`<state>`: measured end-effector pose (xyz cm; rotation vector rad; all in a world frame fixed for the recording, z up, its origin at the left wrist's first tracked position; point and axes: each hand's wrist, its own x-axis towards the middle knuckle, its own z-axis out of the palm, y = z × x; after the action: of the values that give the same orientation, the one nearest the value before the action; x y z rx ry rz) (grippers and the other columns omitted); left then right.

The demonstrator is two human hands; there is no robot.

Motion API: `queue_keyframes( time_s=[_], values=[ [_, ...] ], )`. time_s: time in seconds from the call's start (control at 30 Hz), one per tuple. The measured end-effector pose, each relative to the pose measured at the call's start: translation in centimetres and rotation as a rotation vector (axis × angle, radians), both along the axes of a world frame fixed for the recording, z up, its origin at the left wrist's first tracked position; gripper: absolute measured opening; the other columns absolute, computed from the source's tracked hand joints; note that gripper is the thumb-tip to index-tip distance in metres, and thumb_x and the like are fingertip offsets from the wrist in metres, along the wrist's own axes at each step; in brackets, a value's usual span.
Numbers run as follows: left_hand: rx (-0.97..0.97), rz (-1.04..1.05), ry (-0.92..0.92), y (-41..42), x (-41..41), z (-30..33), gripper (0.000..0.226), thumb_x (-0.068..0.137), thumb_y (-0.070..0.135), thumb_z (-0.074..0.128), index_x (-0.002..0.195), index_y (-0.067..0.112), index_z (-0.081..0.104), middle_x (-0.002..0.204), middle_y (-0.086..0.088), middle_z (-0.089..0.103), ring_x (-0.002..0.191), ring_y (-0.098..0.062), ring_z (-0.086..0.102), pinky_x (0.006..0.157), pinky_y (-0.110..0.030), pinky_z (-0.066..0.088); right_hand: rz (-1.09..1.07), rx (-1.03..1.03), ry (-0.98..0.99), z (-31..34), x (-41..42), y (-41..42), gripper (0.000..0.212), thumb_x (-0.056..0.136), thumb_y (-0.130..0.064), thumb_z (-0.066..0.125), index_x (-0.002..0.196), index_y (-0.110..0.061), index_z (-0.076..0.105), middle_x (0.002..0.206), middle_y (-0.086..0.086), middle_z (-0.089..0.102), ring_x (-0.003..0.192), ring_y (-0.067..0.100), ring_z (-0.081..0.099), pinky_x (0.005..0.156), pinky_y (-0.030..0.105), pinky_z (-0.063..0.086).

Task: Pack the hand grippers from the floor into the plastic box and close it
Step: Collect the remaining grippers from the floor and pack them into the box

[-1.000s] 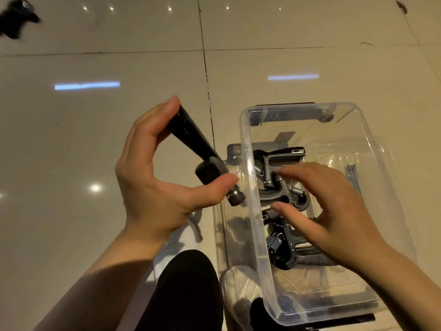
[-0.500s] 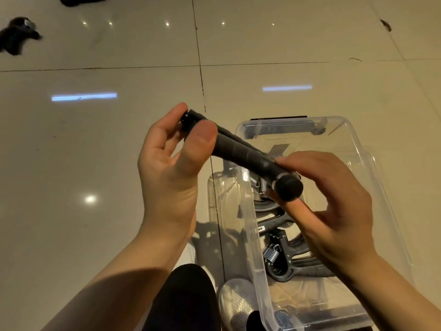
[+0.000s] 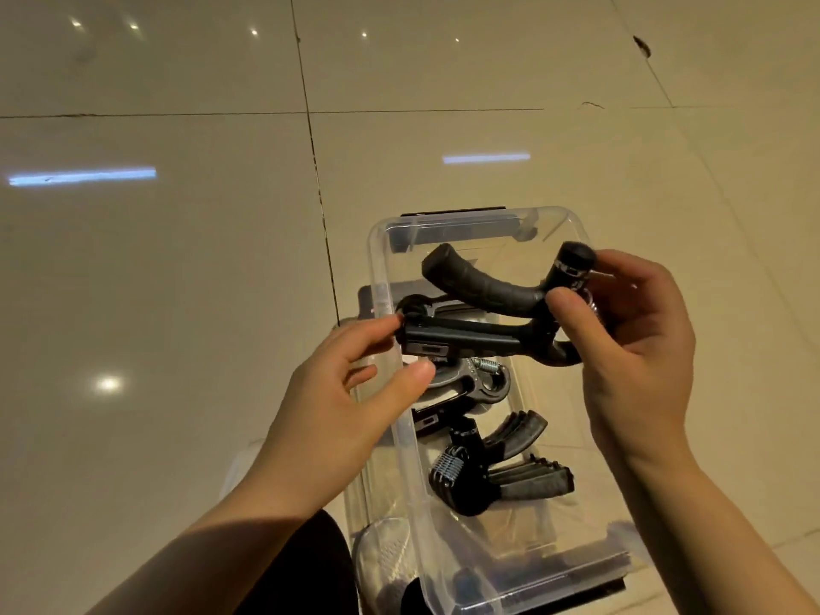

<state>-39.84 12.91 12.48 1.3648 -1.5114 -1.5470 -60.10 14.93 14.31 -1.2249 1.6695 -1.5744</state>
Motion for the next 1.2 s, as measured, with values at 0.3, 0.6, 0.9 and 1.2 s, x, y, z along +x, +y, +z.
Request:
queue_keyframes(
  time_s=[0.3,0.6,0.9,1.2],
  values=[
    [-0.446,-0.381,-0.595,0.5,-0.1,-3.5,0.102,0.064,0.081,0.033,0.142,0.04,-0.02,0.146,0.025,-0.029,0.134,0.003,-0.027,0.11,-0.02,-0.011,0.14,0.257,0.261,-2.6,-2.5,0.6,0.028,0.085,-0.014,0.066,0.103,-0.031,0.055,0.099,-0.02,0.063,0.099,0.002,0.061,0.078,0.015,0.047],
    [-0.442,-0.418,-0.71,0.0,0.3,-4.0,0.111,0.064,0.087,0.025,0.144,0.026,-0.022,0.148,0.012,-0.034,0.136,-0.006,-0.03,0.113,-0.041,-0.011,0.324,0.641,0.289,-7.4,-2.4,-1.0,0.021,0.087,-0.024,0.064,0.102,-0.031,0.05,0.1,-0.022,0.056,0.099,-0.007,0.052,0.081,0.014,0.041],
    [-0.408,-0.432,-0.712,-0.2,0.4,-3.9,0.108,0.061,0.087,0.02,0.138,0.033,-0.032,0.142,0.018,-0.042,0.132,-0.001,-0.034,0.112,-0.039,-0.013,0.499,0.852,0.767,-11.7,-3.0,-2.1,0.048,0.089,-0.029,0.061,0.133,-0.017,0.047,0.128,0.003,0.056,0.117,0.022,0.052,0.097,0.04,0.044],
    [-0.402,-0.41,-0.673,-0.1,0.5,-4.2,0.105,0.061,0.087,0.022,0.137,0.038,-0.032,0.143,0.021,-0.04,0.133,0.0,-0.033,0.112,-0.038,-0.009,0.501,0.805,0.901,-12.2,-2.9,-1.3,0.066,0.086,-0.034,0.064,0.142,-0.02,0.033,0.14,0.003,0.044,0.127,0.023,0.04,0.103,0.037,0.038]
  ],
)
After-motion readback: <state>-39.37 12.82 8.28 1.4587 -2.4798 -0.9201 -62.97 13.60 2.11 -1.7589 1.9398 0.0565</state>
